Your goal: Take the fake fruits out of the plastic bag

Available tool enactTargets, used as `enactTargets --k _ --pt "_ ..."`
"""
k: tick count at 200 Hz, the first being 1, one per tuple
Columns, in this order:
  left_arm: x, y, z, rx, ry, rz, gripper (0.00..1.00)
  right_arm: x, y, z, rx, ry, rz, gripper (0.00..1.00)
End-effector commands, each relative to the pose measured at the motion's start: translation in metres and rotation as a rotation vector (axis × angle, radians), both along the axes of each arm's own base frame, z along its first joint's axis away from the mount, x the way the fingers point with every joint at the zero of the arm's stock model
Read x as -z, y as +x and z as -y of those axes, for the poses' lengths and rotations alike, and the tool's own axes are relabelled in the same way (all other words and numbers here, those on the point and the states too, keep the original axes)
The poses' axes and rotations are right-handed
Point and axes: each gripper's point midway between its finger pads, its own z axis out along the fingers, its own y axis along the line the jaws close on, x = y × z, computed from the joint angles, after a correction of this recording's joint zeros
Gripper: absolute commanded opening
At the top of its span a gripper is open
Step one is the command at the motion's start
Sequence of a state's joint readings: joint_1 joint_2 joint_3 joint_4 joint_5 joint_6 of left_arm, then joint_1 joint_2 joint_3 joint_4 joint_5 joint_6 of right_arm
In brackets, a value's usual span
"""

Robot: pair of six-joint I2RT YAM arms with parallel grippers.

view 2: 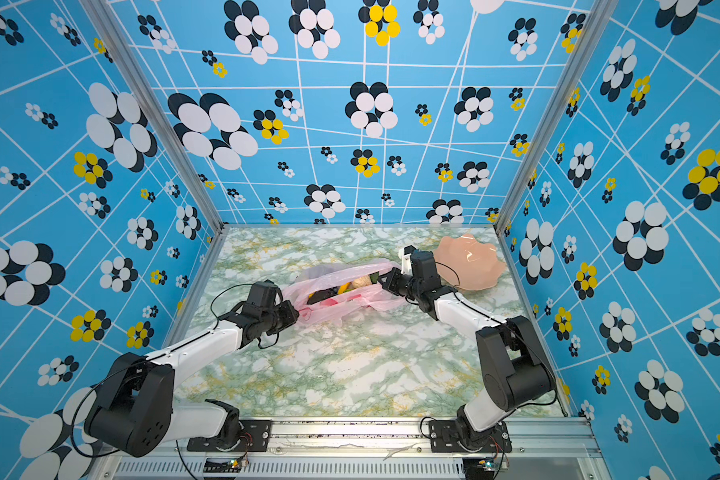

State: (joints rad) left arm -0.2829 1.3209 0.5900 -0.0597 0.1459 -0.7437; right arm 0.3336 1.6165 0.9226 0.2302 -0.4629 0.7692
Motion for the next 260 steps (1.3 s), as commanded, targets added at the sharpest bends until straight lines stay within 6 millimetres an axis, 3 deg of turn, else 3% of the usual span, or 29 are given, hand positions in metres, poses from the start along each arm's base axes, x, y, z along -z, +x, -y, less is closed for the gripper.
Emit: enactTargets --k 1,30,59,112,148,173,225,232,260 --pt "-0.009 0.005 -0.003 -0.003 -0.038 0.081 0.11 -0.02 0.022 -0.003 0.013 0.101 0.025 0.0" --pt "-0.02 0.013 0.017 0.067 -0.079 0.131 0.07 -0.028 0.04 -0.012 0.008 0.187 0.026 0.0" --pt "-0.04 0.016 0.037 0.125 -0.051 0.177 0.1 -0.029 0.035 -0.015 -0.004 0.117 0.036 0.0" --pt "-0.083 0.006 0.02 0.033 0.052 0.238 0.64 -0.015 0.014 -0.01 -0.034 0.003 0.037 0.0" --pt "-0.077 0.015 0.027 0.061 0.131 0.172 0.81 -0.011 0.002 -0.017 -0.062 -0.016 0.043 0.0" --pt "-0.058 0.027 0.027 0.039 0.182 0.078 0.85 -0.015 -0.006 -0.024 -0.089 -0.018 0.059 0.0" --pt "-0.035 0.048 0.024 0.0 0.195 0.023 0.83 -0.024 -0.007 -0.021 -0.097 0.005 0.089 0.0" --pt "-0.033 0.05 0.021 -0.01 0.175 0.019 0.77 -0.026 -0.006 -0.019 -0.098 0.022 0.092 0.0" --pt "-0.027 0.059 0.006 -0.056 0.031 0.035 0.35 -0.029 0.008 0.0 -0.051 0.132 0.098 0.0"
